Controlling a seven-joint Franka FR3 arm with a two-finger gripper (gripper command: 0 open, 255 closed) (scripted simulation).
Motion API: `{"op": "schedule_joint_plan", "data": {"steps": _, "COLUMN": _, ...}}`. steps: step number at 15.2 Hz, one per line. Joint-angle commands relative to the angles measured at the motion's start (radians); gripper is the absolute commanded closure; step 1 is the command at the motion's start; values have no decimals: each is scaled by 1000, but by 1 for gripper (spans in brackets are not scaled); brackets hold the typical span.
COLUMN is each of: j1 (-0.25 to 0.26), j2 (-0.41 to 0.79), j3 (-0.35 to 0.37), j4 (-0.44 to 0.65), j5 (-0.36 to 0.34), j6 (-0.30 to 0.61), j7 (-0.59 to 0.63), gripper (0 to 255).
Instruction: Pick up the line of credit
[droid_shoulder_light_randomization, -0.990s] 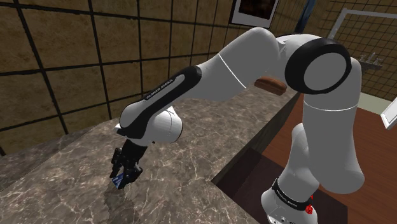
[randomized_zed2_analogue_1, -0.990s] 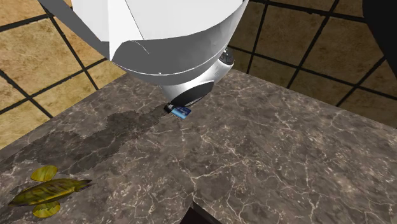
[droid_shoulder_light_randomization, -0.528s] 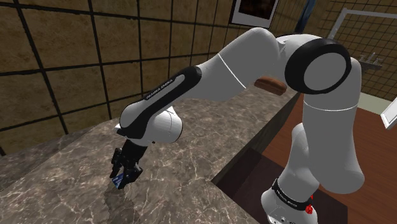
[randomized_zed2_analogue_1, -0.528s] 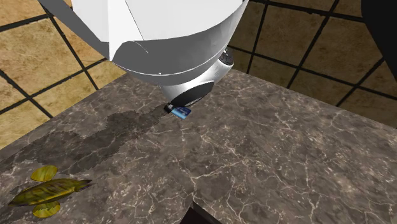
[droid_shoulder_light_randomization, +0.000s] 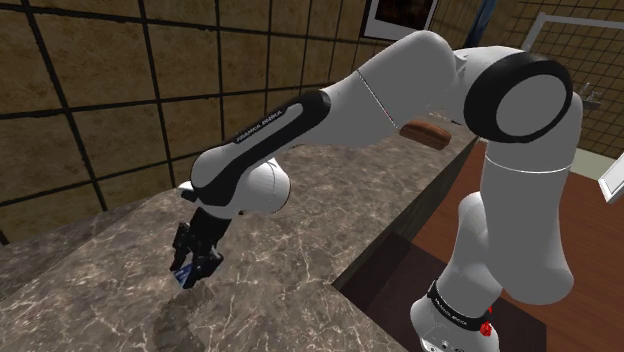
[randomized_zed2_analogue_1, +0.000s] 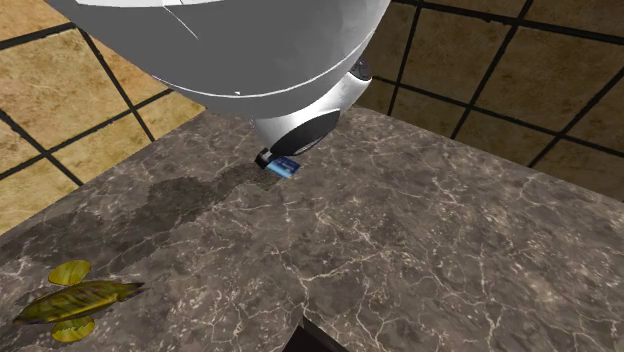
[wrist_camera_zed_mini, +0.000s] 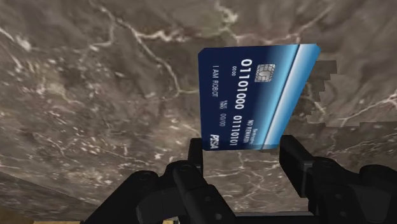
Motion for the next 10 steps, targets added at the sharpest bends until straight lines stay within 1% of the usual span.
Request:
{"op": "schedule_joint_plan", "data": {"steps": 1, "j1": 3, "j2": -21, "j3": -7, "j4": -3, "j5": -20, "j6": -14, "j7": 23, "gripper": 255}}
{"op": "schedule_joint_plan", "data": {"steps": 8, "j1": 14, "j2": -87, "j3": -28, "j4": -3, "j5": -88, "j6": -65, "j7": 104, "gripper": 255}}
{"op": "schedule_joint_plan", "data": {"steps": 10, "j1": 14, "j2": -89, "j3": -29, "j4": -3, "j5": -90, "j6": -66, "j7": 105, "gripper": 255}}
